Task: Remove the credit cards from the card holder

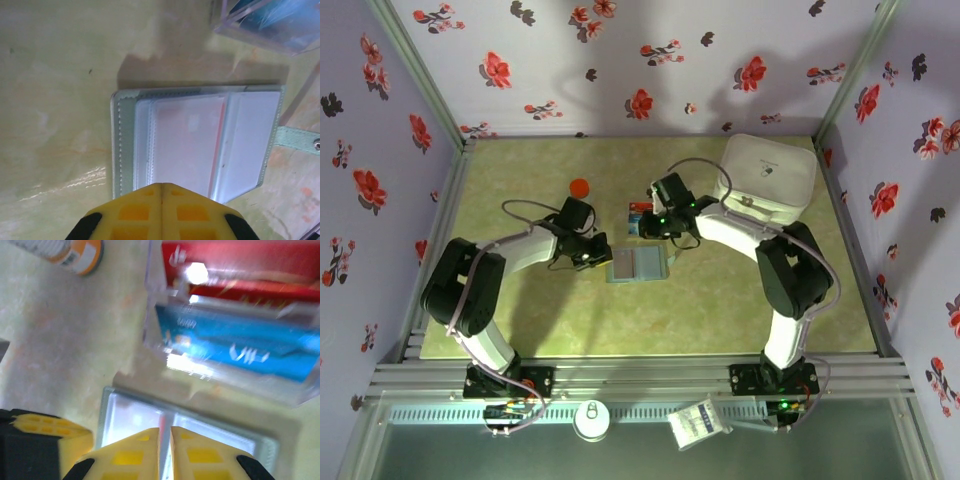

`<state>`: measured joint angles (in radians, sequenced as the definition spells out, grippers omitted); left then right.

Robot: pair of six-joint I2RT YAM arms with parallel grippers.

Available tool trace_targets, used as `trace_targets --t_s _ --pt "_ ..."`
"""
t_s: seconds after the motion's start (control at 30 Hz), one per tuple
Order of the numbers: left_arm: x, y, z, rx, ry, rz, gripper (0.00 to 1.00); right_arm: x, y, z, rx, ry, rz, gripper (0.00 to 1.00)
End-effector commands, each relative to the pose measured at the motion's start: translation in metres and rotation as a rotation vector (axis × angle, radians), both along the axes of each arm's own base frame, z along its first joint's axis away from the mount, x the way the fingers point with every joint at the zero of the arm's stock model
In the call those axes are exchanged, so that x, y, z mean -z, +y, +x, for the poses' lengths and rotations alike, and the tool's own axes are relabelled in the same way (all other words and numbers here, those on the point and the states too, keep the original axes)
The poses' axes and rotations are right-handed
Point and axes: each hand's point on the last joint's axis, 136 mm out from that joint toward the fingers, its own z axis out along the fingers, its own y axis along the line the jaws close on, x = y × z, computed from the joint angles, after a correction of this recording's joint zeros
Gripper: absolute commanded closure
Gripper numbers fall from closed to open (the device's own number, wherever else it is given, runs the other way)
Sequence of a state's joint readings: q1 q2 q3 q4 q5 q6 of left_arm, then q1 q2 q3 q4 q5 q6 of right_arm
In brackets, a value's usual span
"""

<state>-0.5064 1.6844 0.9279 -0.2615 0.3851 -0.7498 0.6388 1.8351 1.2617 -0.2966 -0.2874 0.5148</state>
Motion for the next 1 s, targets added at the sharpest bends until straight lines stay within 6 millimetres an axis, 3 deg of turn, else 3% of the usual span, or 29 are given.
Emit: trace_targets --t_s 0.0,0.13,0.37,0.97 --pt "0.013 0.003 -0.007 -0.009 0.031 0.021 0.96 0.014 0.02 -0.016 0.041 0.104 0.071 0.85" --pt "0.02 0.002 -0.01 -0.001 0.052 0.029 0.97 0.028 0.033 -0.028 0.036 0.17 0.136 0.82" --pt "0.026 0.007 -0.013 0.002 0.069 0.062 0.97 0.031 0.039 -0.037 0.021 0.204 0.153 0.77" --pt "0.025 0.009 -0.004 0.021 0.06 0.079 0.97 0.048 0.04 -0.052 0.034 0.269 0.12 0.74"
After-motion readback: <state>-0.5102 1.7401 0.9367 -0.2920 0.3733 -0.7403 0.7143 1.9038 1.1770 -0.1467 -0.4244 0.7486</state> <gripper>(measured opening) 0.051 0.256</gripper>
